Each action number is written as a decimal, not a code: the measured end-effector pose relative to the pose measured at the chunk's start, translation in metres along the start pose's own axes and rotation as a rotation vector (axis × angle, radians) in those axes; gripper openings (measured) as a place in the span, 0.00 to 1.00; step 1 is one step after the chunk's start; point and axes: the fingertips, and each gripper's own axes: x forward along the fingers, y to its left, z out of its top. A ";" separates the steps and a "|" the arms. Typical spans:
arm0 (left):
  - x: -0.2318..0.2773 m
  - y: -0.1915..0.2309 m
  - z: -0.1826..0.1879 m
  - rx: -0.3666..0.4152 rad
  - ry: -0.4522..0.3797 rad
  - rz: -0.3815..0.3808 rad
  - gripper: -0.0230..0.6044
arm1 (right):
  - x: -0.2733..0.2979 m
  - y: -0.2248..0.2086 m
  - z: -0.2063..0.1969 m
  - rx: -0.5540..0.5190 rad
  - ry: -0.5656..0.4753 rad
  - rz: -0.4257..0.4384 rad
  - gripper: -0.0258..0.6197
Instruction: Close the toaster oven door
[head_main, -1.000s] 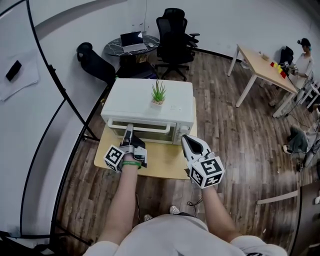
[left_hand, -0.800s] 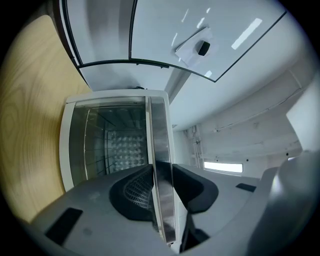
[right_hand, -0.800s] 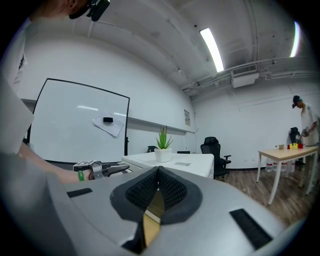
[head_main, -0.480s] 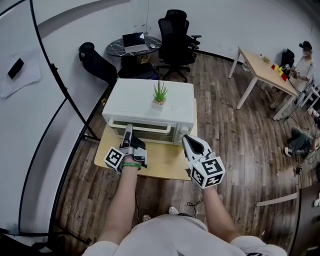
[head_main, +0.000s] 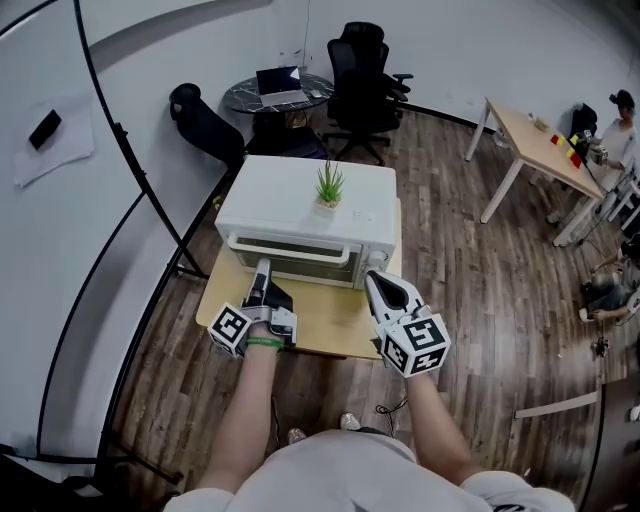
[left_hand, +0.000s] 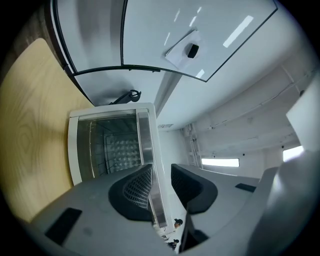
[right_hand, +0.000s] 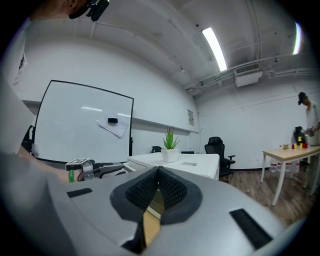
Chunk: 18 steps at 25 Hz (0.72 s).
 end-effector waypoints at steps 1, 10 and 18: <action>-0.003 -0.003 0.001 0.015 0.000 0.001 0.18 | 0.000 0.002 0.000 0.000 0.000 0.004 0.04; -0.020 -0.024 0.013 0.167 0.005 0.016 0.06 | 0.003 0.010 0.001 0.006 -0.004 0.027 0.04; -0.025 -0.043 0.016 0.525 0.120 0.099 0.06 | 0.007 0.011 0.001 0.005 -0.008 0.028 0.04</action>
